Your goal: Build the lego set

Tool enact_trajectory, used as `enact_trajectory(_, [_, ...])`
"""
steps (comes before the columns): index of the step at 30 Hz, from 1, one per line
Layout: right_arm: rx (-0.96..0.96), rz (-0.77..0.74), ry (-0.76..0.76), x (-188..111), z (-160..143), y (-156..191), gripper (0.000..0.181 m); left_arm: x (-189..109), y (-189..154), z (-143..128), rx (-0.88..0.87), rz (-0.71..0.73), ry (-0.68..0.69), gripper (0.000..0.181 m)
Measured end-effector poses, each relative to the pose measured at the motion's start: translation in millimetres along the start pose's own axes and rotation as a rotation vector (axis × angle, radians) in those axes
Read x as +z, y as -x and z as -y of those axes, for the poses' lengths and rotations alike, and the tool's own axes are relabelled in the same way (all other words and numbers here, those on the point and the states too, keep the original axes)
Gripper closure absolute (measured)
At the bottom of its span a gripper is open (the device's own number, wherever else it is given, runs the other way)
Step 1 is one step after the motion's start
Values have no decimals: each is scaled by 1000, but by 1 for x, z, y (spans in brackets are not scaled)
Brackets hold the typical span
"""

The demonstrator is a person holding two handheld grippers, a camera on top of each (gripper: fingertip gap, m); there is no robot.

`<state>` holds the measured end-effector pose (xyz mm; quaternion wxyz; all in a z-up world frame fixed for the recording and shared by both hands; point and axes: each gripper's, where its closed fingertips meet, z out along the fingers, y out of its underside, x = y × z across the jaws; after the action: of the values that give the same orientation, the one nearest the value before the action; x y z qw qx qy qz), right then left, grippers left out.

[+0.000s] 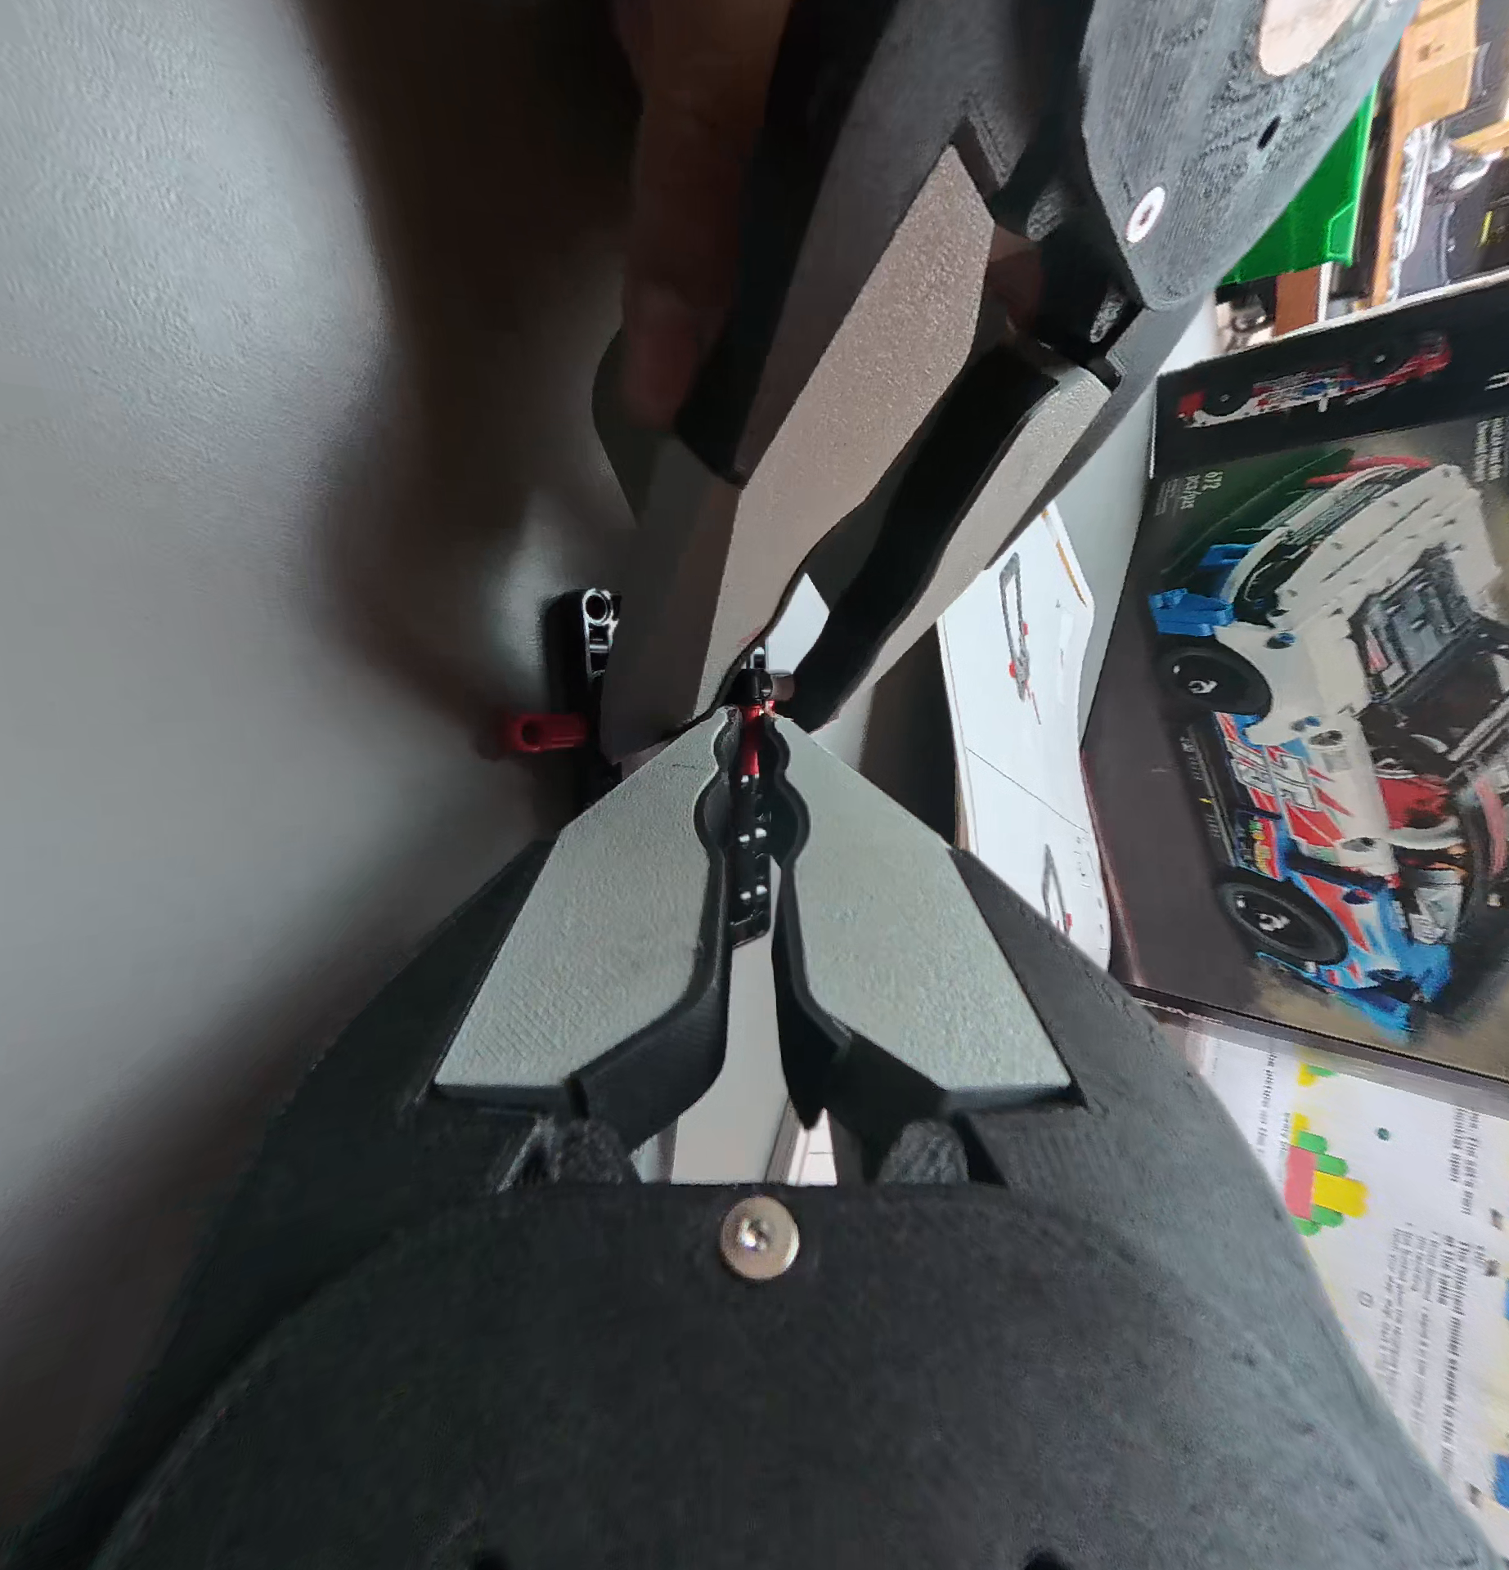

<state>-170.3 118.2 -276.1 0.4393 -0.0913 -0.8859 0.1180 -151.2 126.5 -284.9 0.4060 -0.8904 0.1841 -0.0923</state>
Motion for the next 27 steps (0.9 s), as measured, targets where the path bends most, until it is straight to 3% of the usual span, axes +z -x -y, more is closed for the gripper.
enact_trajectory(27, [-117,-61,58,-1,-6,-1,180,1,2,0,13,31,-3,140])
